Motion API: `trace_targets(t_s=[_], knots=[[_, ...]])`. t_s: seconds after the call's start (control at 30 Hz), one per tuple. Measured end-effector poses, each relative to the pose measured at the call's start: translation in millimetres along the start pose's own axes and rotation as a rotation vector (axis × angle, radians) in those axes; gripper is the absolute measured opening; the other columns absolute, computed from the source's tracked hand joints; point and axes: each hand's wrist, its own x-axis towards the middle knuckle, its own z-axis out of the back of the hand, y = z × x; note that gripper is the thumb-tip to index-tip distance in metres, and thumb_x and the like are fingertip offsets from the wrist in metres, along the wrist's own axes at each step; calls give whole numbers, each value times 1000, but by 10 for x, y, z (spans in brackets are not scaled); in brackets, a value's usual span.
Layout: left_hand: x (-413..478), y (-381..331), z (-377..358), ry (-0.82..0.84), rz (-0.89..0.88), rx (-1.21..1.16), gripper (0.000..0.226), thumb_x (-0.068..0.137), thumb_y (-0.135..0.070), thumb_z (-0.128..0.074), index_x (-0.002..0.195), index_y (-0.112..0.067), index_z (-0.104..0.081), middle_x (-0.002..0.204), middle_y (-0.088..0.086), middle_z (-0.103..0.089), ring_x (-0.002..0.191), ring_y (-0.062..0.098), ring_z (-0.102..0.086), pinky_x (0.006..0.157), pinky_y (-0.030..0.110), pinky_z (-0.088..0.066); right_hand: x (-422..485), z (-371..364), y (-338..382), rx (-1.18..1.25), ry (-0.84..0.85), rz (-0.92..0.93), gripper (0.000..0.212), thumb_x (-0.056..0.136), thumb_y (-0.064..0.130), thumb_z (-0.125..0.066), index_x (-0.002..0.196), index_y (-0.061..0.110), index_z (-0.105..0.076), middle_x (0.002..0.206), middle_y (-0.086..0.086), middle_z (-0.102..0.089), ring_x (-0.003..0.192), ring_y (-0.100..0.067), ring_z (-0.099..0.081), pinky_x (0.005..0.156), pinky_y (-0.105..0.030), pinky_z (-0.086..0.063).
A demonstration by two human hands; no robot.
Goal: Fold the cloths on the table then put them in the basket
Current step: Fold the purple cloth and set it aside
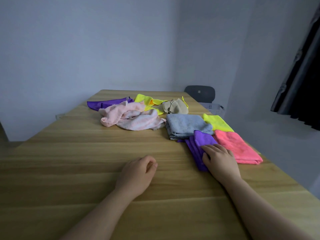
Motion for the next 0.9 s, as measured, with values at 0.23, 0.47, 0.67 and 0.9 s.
trace_targets(t_s=[0.23,0.47,0.67,0.9], knots=[[74,6,11,-11,49,-94,16,93,-38,-47,96,-33,-62,96,-16,-66,94,10,-59,84,25,-43,152,-50,-24,40,-97,43,20,89,15,-59,104,14,-72,103,-3,-72,107,-27,-61,83,-40,-41],[86,0,17,-16,77,-109,17,94,-39,-45,97,-35,-61,88,-14,-67,85,7,-60,82,26,-45,165,-120,169,-38,45,-19,59,91,50,-43,138,15,-43,145,-4,-43,138,-19,-33,108,-37,-24],[81,-1,24,4,68,-128,17,93,-40,-46,98,-35,-61,92,-15,-66,87,6,-59,84,27,-46,187,-173,198,-78,82,17,30,89,29,-42,115,23,-56,125,9,-57,122,-11,-46,95,-28,-31],[203,161,137,-71,144,-338,19,92,-29,-53,76,-40,-55,85,-23,-59,78,-8,-53,64,8,-39,579,-76,356,74,54,-161,35,89,35,-45,117,15,-51,134,-6,-45,120,-30,-40,88,-41,-39]])
